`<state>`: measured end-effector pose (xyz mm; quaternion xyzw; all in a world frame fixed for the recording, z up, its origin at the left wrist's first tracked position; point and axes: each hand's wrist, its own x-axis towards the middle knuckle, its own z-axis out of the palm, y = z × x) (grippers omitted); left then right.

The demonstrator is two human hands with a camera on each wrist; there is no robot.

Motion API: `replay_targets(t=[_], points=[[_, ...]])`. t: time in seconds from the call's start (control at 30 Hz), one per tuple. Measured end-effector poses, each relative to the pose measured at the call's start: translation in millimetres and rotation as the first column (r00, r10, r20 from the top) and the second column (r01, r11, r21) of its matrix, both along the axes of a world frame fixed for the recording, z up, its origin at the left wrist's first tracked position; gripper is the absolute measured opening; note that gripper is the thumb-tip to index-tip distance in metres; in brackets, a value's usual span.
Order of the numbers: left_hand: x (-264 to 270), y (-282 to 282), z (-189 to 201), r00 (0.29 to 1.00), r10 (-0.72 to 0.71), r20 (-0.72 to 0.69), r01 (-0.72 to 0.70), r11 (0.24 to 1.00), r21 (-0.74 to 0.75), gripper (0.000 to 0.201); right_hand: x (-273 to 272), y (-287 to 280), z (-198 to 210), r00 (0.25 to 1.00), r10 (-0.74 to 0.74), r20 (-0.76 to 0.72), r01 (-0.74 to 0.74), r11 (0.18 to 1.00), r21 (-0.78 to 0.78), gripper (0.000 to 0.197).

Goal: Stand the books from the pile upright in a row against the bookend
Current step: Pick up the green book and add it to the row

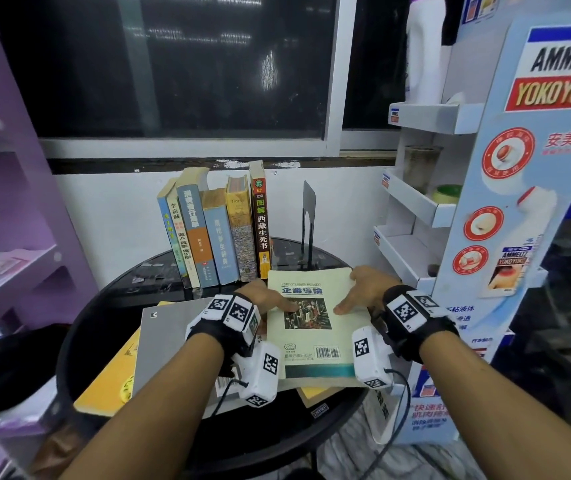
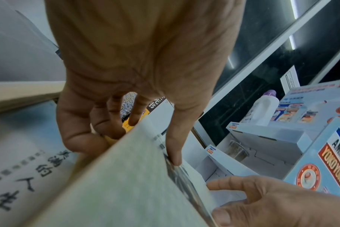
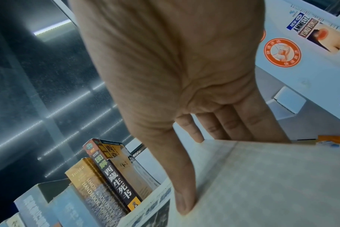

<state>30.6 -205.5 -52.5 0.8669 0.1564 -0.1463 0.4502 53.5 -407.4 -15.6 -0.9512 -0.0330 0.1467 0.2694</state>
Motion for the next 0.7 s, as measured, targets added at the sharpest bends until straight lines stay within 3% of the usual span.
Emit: replay_targets(t=[0.33, 0.63, 0.7], points=[[-1, 1, 22, 0.988, 0.046, 0.145, -0.028, 0.992, -0.124, 0.046, 11, 5, 12, 0.982, -0.084, 0.169, 0.060, 0.988, 0.143, 0.084], [8, 3, 40, 0.917, 0.123, 0.379, -0.052, 0.980, -0.191, 0.040, 16, 7, 37, 0.914, -0.200, 0.353, 0.081, 0.942, 0.326, 0.087], [10, 6, 42, 0.889, 0.146, 0.435, -0.055, 0.975, -0.215, 0.046, 16, 7, 42, 0.903, -0.196, 0.383, 0.053, 0.934, 0.352, 0.087]])
